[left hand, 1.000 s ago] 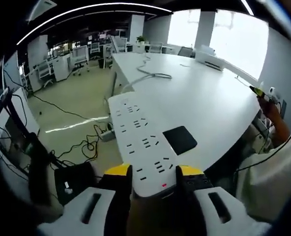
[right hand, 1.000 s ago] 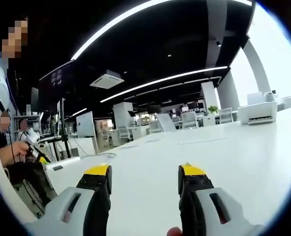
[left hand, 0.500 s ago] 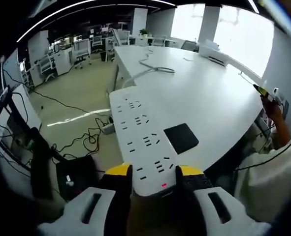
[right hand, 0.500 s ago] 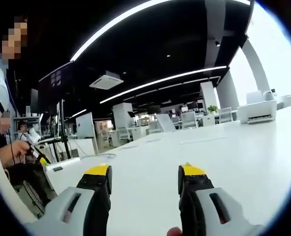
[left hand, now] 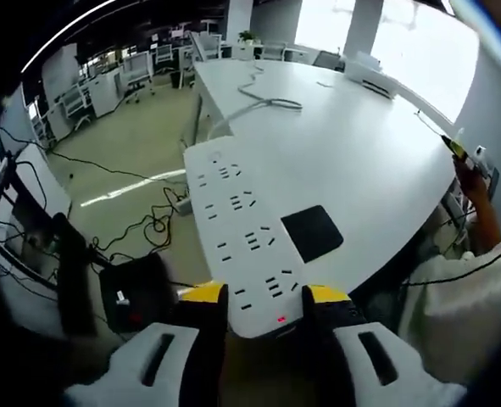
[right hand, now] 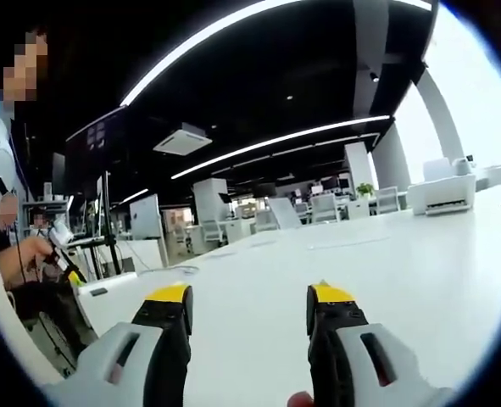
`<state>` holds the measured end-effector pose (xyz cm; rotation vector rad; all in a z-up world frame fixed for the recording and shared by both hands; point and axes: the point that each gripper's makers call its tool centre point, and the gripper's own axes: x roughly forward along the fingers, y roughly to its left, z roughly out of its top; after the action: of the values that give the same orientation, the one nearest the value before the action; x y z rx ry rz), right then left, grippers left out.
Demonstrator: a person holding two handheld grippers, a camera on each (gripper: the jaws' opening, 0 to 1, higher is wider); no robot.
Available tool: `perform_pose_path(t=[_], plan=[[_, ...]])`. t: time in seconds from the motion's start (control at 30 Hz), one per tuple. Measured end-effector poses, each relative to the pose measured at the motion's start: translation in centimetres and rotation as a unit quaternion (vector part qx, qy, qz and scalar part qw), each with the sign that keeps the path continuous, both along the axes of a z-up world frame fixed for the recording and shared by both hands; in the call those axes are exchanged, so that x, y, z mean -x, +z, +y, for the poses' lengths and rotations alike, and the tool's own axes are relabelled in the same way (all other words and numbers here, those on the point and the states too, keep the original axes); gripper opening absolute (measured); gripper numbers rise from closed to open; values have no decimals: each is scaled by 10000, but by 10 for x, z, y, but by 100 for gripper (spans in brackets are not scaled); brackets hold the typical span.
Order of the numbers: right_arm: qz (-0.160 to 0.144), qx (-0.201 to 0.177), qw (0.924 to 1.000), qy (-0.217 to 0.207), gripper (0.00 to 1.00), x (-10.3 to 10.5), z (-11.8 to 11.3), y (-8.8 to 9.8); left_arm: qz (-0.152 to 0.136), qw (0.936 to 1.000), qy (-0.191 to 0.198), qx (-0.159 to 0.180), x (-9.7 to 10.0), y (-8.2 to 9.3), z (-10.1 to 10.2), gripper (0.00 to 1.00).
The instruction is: Pick up the power strip scattered on the table, fix it on the side mounting bracket of the table, and press the switch
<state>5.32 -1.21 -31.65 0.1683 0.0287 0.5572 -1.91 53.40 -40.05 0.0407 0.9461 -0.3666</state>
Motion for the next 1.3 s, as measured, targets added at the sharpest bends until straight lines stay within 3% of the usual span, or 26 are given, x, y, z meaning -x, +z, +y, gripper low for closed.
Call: perform_pose_path(t=[0.4, 0.63, 1.3], plan=[[12, 160, 9997, 157, 48, -3, 8, 2, 183, 9998, -24, -81, 1, -1, 0, 40], [-31, 242, 9993, 271, 39, -5, 11, 9, 304, 9995, -24, -110, 1, -1, 1, 40], [-81, 254, 9984, 504, 24, -14, 20, 21, 517, 9985, -53, -180, 2, -1, -1, 40]])
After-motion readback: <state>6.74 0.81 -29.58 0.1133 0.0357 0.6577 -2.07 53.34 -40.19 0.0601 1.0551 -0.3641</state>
